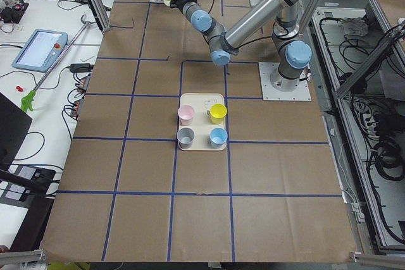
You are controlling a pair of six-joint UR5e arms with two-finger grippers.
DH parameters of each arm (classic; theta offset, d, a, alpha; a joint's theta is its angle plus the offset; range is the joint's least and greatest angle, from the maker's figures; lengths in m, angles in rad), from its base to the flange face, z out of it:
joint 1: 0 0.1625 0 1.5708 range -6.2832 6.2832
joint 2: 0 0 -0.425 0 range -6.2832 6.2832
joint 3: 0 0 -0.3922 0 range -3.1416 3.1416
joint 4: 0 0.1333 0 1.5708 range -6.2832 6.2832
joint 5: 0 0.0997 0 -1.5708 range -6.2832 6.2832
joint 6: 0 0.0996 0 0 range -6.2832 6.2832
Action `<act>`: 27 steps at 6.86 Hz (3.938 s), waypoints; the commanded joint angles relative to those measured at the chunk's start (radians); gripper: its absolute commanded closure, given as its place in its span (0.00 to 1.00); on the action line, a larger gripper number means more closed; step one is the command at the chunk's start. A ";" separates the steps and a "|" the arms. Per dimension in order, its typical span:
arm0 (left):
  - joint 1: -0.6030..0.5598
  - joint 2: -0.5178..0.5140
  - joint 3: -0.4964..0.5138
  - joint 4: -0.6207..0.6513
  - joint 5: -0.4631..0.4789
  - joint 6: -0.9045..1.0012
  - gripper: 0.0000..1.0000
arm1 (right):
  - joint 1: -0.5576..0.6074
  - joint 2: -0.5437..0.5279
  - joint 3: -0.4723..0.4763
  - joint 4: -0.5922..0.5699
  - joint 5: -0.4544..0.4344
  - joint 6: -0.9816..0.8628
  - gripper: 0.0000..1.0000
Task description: Transfer IKEA cup to right arm and place on rack
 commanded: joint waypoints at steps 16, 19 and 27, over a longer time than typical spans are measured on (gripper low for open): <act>0.001 0.000 0.004 0.006 0.002 -0.009 0.97 | 0.088 0.168 -0.173 0.000 -0.018 0.014 0.20; 0.001 0.000 0.010 0.006 0.002 -0.016 0.89 | 0.091 0.167 -0.182 -0.001 -0.015 0.014 0.44; 0.161 0.035 -0.004 0.009 -0.015 -0.054 0.01 | 0.088 0.162 -0.192 -0.009 -0.007 0.008 0.82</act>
